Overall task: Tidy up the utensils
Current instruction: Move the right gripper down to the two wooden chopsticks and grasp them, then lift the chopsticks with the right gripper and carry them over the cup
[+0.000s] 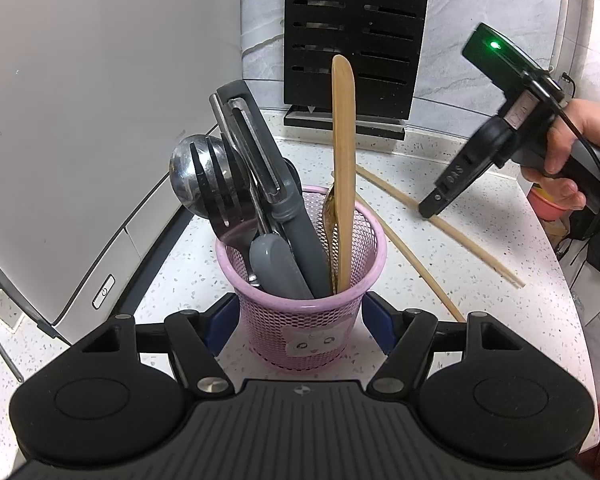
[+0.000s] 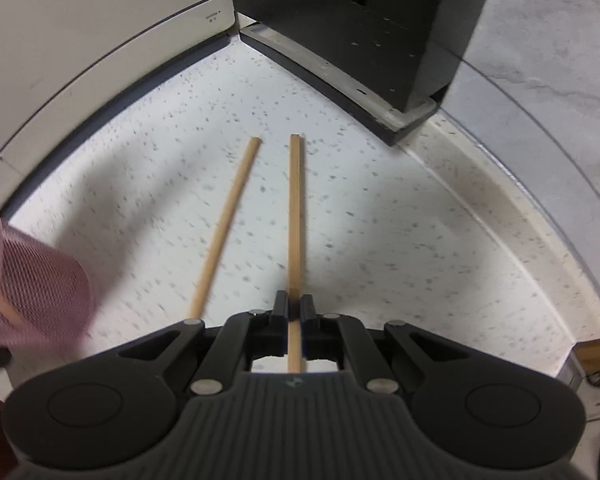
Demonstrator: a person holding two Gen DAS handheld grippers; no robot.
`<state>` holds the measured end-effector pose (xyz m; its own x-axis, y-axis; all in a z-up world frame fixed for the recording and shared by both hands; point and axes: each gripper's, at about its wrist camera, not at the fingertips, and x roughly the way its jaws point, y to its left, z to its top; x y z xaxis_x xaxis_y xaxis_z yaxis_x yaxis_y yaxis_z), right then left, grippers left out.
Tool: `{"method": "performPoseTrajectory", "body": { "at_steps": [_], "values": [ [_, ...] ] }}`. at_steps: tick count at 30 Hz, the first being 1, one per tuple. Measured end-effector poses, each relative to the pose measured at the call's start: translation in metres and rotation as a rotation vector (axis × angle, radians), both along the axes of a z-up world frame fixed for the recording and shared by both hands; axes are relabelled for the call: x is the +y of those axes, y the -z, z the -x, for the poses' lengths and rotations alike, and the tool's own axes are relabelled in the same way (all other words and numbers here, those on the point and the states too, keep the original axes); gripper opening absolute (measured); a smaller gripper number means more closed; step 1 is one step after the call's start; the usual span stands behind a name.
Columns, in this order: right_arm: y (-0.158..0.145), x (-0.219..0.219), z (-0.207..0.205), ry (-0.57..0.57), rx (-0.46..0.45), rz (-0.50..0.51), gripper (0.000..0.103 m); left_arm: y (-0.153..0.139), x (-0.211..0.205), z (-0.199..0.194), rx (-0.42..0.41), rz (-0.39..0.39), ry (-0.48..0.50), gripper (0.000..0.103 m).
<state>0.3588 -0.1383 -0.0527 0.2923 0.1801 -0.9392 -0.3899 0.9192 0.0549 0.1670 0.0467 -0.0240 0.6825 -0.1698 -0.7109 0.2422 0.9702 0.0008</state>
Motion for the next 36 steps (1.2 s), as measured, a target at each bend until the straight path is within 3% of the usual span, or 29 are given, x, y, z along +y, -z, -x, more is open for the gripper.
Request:
{"method": "performPoseTrajectory", "body": {
  "at_steps": [14, 20, 28, 31, 36],
  "values": [
    [0.007, 0.027, -0.001, 0.078, 0.089, -0.018, 0.002, 0.0, 0.0, 0.0, 0.001, 0.003, 0.003, 0.08],
    [0.01, 0.027, -0.002, 0.094, 0.127, -0.083, 0.003, 0.001, 0.0, 0.0, 0.001, 0.001, 0.005, 0.08],
    [0.0, 0.033, -0.005, 0.118, 0.092, -0.077, 0.017, 0.001, -0.001, 0.0, 0.003, 0.001, 0.007, 0.08],
    [0.001, 0.039, -0.009, 0.132, 0.095, -0.083, 0.027, 0.001, -0.001, 0.0, 0.002, 0.003, 0.009, 0.08],
    [0.008, 0.051, -0.015, 0.154, 0.086, -0.028, 0.027, 0.001, -0.001, 0.001, 0.002, 0.006, 0.012, 0.08]
  ]
}}
